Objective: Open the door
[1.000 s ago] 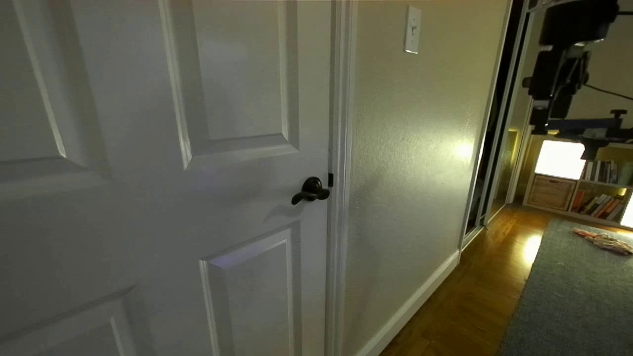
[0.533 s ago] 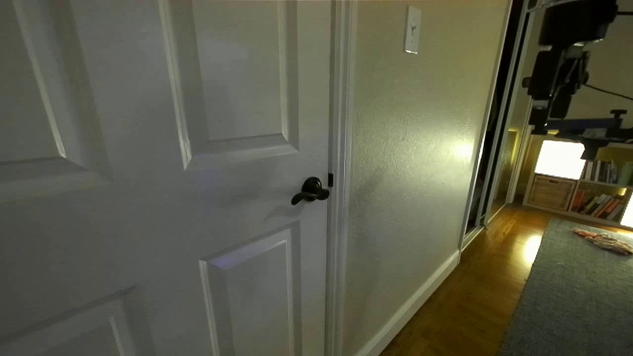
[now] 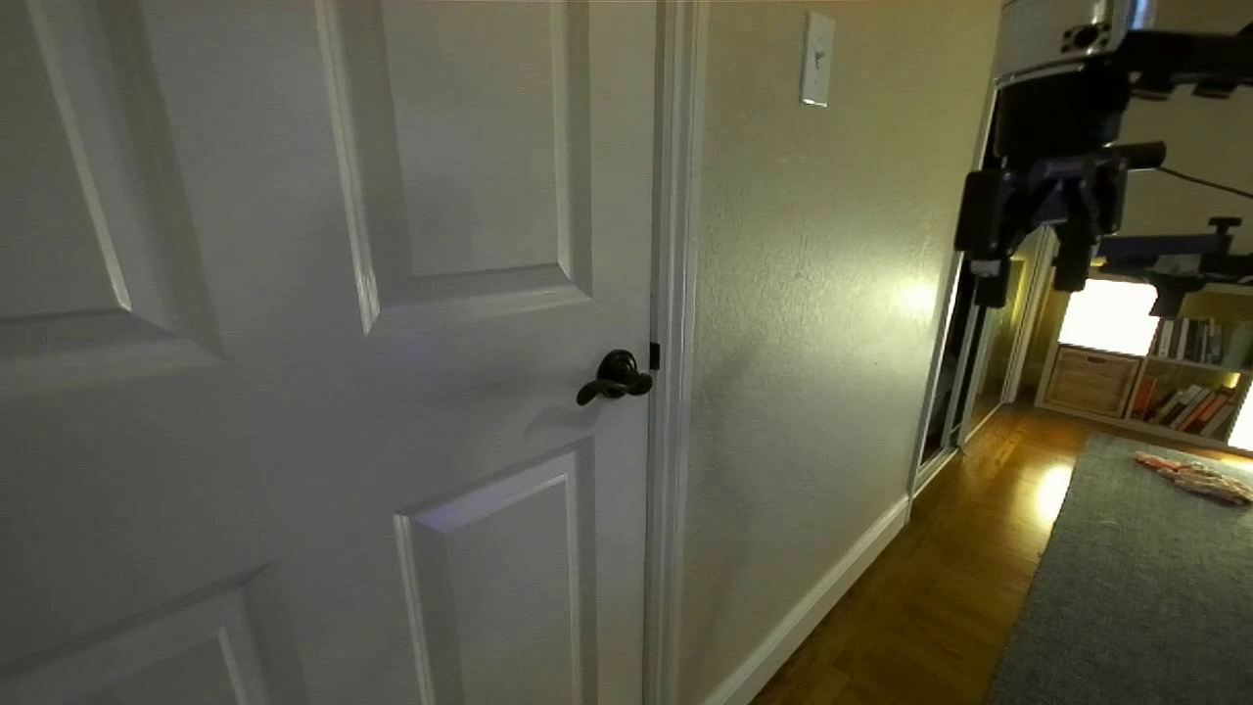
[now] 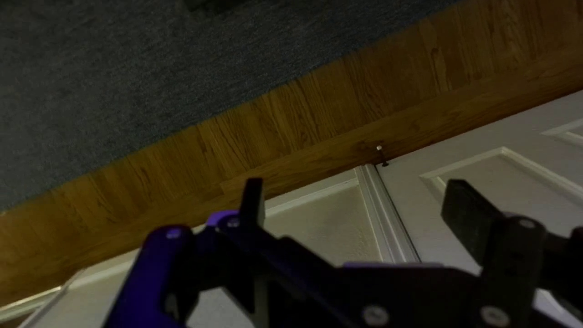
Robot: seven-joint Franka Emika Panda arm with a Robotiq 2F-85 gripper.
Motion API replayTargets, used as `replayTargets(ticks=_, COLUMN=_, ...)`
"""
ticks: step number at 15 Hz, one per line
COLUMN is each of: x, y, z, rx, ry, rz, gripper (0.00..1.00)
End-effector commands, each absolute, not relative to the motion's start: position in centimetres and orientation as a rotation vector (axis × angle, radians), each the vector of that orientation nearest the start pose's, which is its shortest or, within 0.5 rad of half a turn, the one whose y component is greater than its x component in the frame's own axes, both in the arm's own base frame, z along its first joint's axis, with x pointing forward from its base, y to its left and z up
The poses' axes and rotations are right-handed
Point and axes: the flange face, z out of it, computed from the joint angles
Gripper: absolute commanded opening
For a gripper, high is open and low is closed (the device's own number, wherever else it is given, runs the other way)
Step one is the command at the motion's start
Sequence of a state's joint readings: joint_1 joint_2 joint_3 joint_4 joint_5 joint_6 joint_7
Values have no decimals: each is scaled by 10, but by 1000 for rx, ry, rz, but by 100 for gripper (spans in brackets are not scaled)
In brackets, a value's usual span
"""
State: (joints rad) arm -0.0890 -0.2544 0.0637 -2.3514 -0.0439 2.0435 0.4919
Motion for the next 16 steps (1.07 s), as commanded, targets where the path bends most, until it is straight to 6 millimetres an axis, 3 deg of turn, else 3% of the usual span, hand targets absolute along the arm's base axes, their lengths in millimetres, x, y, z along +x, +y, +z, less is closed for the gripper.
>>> replayTargets(ticks=1, x=505, y=18, z=400, rx=-2971, ry=1066, rz=118, gripper=100)
replayTargets(ticks=5, x=555, y=45, z=376, rx=-2791, ry=1313, rz=68, gripper=100)
replayTargets(ticks=11, x=616, y=41, z=367, rx=-2621, ry=1499, rz=-187, gripper=100)
replayTargets(ticks=12, x=601, y=42, z=366, rx=-2665, ry=1438, rz=-127, gripper=100)
replayTargets(ticks=16, x=606, y=42, z=361, rx=-2666, ry=1439, rz=-127, gripper=100)
